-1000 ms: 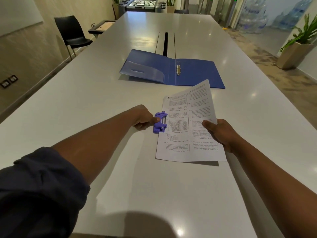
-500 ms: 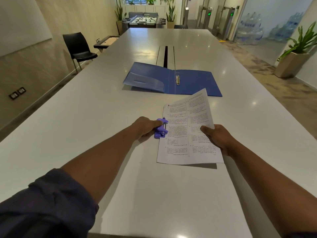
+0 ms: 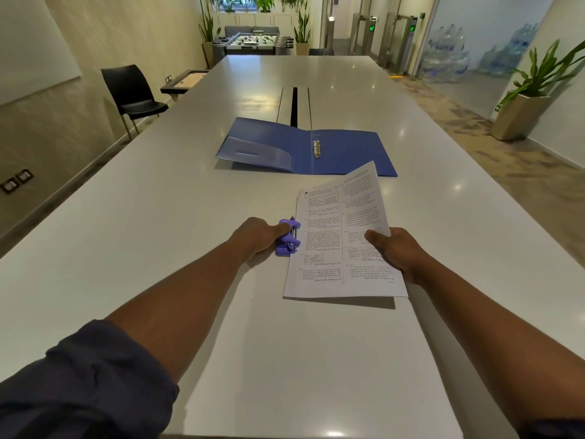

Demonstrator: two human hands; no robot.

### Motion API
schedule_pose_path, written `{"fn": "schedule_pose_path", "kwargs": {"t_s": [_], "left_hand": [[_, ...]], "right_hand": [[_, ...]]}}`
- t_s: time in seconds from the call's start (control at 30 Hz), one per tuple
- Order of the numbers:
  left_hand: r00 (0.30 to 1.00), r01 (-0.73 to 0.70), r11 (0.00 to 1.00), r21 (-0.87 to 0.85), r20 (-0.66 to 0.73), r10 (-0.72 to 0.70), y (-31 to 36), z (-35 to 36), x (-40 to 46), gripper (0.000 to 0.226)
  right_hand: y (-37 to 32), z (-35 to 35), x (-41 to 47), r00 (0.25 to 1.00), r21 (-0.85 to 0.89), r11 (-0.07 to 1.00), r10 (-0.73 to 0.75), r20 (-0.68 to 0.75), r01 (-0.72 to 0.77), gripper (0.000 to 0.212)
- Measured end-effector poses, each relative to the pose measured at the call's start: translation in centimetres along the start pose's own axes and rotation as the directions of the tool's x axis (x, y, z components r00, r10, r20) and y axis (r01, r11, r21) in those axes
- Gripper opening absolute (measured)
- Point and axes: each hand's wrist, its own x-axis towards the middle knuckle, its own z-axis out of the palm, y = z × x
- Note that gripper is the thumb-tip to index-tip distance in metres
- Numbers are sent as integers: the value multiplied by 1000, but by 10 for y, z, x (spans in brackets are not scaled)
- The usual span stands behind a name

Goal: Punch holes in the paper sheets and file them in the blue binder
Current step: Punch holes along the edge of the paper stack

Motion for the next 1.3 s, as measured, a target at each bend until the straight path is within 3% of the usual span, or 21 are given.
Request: {"fn": "schedule_pose_path", "kwargs": {"t_s": [0.33, 0.43, 0.53, 0.63, 0.73, 0.83, 0.9, 0.97, 1.1, 1.3], "left_hand": [[1000, -10, 1000, 24, -24, 10, 5, -1, -9, 54], [999, -8, 997, -73, -42, 5, 8, -1, -15, 49], [972, -62, 993, -98, -230, 38, 18, 2, -24, 35], [887, -204, 978, -28, -427, 173, 41, 16, -38, 28], [926, -272, 939, -211, -323, 196, 76, 41, -48, 41], [998, -56, 859, -508, -38, 43, 106, 63, -50, 59], [991, 54, 798, -600, 127, 28, 119, 77, -52, 46], [976, 96, 805, -586, 214, 40, 131, 94, -57, 27], [970, 73, 809, -584, 229, 78, 158, 131, -72, 13], [980, 35, 802, -597, 179, 90, 203, 194, -96, 18]], "right_hand": [[10, -20, -7, 998, 44, 999, 4, -55, -1, 13], [11, -27, -12, 999, 86, 996, -1, -52, 5, 14], [12, -35, -18, 999, 115, 993, -2, -46, 7, 12], [14, -46, -23, 999, 139, 990, -4, -52, 11, 13], [20, -60, -28, 998, 158, 987, -14, -69, 24, 14], [25, -80, -35, 996, 161, 986, -26, -89, 40, 15], [29, -98, -40, 995, 163, 985, -39, -92, 54, 14], [37, -119, -43, 994, 154, 986, -47, -94, 61, 15], [50, -162, -52, 994, 130, 991, -13, -113, 28, 23], [65, -235, -59, 985, 60, 997, 53, -165, -44, 28]]}}
